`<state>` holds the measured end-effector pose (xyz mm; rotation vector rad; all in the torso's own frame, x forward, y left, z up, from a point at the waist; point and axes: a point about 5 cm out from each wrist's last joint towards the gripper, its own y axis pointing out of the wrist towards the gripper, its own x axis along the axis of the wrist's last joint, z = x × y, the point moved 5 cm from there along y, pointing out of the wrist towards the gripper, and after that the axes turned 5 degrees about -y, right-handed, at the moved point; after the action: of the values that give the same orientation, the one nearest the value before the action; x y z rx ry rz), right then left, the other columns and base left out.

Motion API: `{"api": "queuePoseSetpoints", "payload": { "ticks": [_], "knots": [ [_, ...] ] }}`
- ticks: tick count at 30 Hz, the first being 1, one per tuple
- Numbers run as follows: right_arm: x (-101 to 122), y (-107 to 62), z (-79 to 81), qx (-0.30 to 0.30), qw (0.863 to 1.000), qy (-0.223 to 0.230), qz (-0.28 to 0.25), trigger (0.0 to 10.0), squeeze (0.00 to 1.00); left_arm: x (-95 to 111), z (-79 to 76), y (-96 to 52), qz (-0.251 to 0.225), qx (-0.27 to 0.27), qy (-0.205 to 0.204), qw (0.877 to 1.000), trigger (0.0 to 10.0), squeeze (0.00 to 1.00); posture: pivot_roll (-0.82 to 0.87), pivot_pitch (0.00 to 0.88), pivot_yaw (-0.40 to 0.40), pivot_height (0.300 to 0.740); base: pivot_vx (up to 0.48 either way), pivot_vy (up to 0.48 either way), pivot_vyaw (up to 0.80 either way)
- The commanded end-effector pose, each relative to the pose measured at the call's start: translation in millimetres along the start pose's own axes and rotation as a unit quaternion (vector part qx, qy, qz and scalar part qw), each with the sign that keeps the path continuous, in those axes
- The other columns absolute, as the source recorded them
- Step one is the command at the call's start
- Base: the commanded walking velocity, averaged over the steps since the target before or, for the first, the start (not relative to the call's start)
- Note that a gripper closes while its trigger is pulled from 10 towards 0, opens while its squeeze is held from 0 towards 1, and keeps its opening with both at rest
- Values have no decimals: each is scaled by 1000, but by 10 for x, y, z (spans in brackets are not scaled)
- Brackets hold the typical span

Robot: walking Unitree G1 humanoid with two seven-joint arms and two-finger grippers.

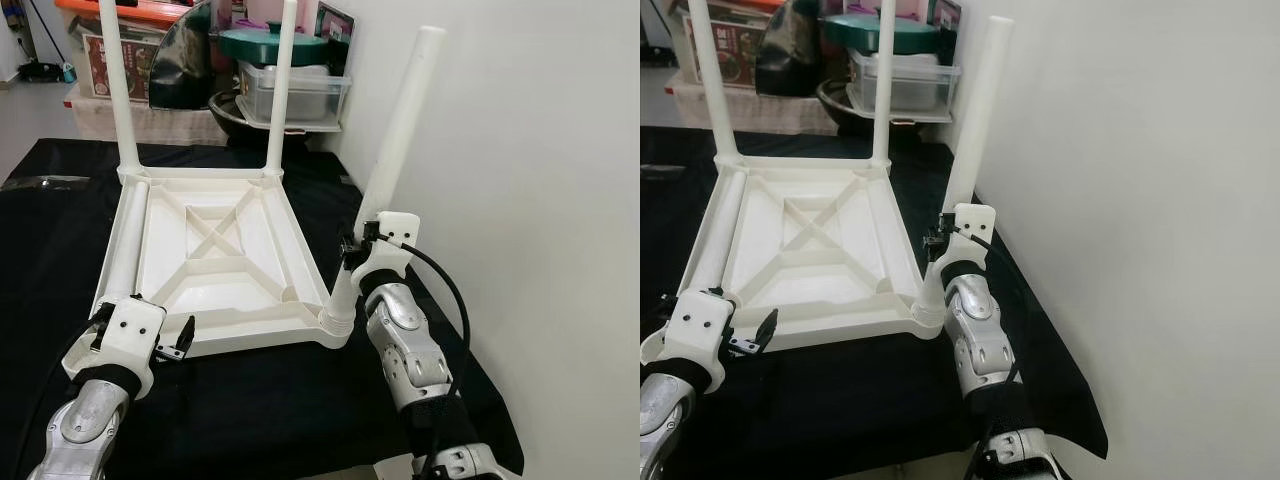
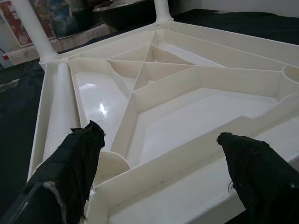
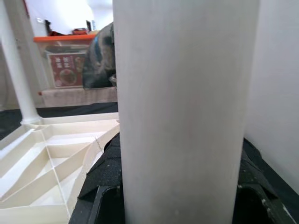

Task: Building children table

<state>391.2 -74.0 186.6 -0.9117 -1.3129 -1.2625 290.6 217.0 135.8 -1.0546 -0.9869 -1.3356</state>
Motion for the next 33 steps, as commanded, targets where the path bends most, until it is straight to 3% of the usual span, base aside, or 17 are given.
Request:
{"api": "queuePoseSetpoints", "payload": {
  "ticks": [1,4,6,8,9,10,12,14,16,18,19,20,21,22,24,29,33],
  "knots": [
    [90,-46,-42,10,998,41,-38,863,0,-17,-42,25,2,-12,1,1000,10000,0,187,0,-132,740,0,0,0],
    [78,-37,55,52,997,56,-30,0,0,-11,-39,30,1,-13,2,1000,10000,0,188,0,-130,740,0,0,0],
    [94,-56,301,179,981,66,-20,0,0,-1,-25,39,0,-13,5,1000,10000,0,190,0,-130,740,0,0,0],
    [94,-56,301,179,981,66,-20,0,0,-1,-25,39,0,-13,5,1000,10000,0,190,0,-130,740,0,0,0],
    [102,-68,343,223,973,55,-17,0,0,3,-20,42,-1,-13,6,1000,10000,0,189,0,-133,740,0,0,0],
    [102,-68,343,223,973,55,-17,0,0,3,-20,42,-1,-13,6,1000,10000,0,189,0,-133,740,0,0,0],
    [91,-103,398,320,947,11,2,0,0,9,-17,48,-2,-12,7,1000,10000,0,193,0,-139,740,0,0,0],
    [62,-218,471,423,903,-69,13,0,0,12,-17,52,-4,-10,7,1000,10000,0,197,0,-146,740,0,0,0],
    [62,-218,471,423,903,-69,13,0,0,12,-17,52,-4,-10,7,1000,10000,0,197,0,-146,740,0,0,0],
    [-19,-286,510,473,874,-106,40,0,0,13,-23,54,-4,-10,8,1000,10000,0,200,0,-150,740,0,0,0],
    [-19,-286,510,473,874,-106,40,0,0,13,-23,54,-4,-10,8,1000,10000,0,200,0,-150,740,0,0,0],
    [-30,-302,544,491,863,-114,46,0,0,14,-27,55,-5,-10,8,1000,10000,0,202,0,-151,740,0,0,0],
    [-30,-302,544,491,863,-114,46,0,0,14,-27,55,-5,-10,8,1000,10000,0,202,0,-151,740,0,0,0],
    [-19,-311,584,509,851,-123,46,0,0,16,-30,57,-5,-10,8,1000,10000,0,202,0,-151,740,0,0,0],
    [18,-303,630,521,842,-134,36,0,0,18,-33,57,-6,-10,8,1000,10000,0,206,0,-153,740,0,0,0],
    [127,-286,700,538,832,-139,13,0,0,18,-23,51,-5,-9,10,1000,10000,0,208,0,-155,740,0,0,0],
    [162,-302,607,547,829,-112,8,0,0,-4,-21,35,-2,-9,9,1000,10000,0,207,0,-156,740,0,0,0]
  ]
}}
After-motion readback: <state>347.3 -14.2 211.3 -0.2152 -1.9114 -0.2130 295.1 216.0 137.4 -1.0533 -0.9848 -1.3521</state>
